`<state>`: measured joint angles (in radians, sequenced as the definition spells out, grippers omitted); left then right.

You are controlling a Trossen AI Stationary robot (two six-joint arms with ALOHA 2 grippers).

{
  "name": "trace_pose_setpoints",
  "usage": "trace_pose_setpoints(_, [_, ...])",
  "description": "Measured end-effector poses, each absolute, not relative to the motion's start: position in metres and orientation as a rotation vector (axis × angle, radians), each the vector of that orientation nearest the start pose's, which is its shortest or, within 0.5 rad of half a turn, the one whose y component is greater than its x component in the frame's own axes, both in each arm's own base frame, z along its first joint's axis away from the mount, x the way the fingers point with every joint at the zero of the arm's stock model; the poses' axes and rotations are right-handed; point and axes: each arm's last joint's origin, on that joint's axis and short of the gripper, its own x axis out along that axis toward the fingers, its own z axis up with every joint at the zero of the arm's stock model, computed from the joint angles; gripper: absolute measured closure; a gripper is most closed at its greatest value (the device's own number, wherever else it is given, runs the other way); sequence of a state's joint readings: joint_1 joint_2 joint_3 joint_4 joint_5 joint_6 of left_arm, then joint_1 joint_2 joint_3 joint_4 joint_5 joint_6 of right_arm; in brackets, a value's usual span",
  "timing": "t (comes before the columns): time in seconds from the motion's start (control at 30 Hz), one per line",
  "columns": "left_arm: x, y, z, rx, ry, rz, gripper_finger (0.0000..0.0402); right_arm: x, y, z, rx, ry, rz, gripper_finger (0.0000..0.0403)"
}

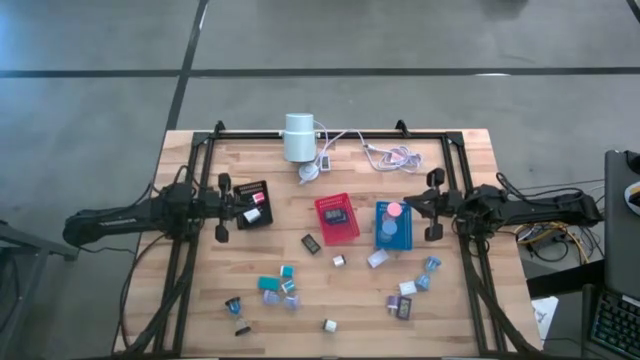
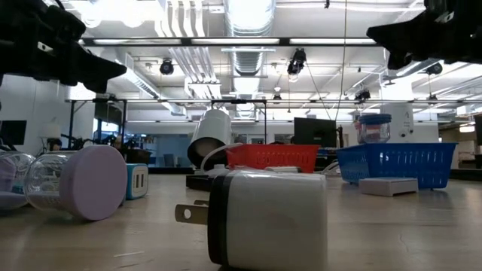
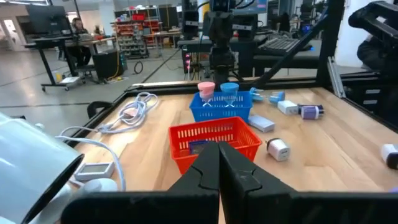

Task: Pick & Place Office items
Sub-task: Put the purple hourglass into the blue bin

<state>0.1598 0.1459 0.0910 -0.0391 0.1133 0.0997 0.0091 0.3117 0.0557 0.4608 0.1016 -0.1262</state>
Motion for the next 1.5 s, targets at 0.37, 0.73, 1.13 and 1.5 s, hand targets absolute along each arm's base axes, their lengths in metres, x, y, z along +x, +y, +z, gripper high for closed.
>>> trace_pose_setpoints(0.37, [0.102, 0.013, 0.183, 0.106, 0.057, 0.036, 0.0401, 0.117, -0.004, 0.188, -0.054, -0.158, -0.015, 0.0394])
trace_pose_setpoints(0.73, [0.102, 0.013, 0.183, 0.126, 0.056, 0.020, 0.0401, 0.125, -0.009, 0.179, -0.036, -0.064, -0.046, 0.0394])
trace_pose_setpoints(1.13, [0.102, 0.010, 0.187, 0.132, 0.005, -0.077, 0.0401, 0.129, -0.008, 0.208, 0.001, 0.009, -0.017, 0.0394])
trace_pose_setpoints(1.5, [0.102, 0.010, 0.187, 0.136, 0.005, -0.077, 0.0401, 0.146, 0.022, 0.297, 0.183, 0.437, 0.095, 0.0394])
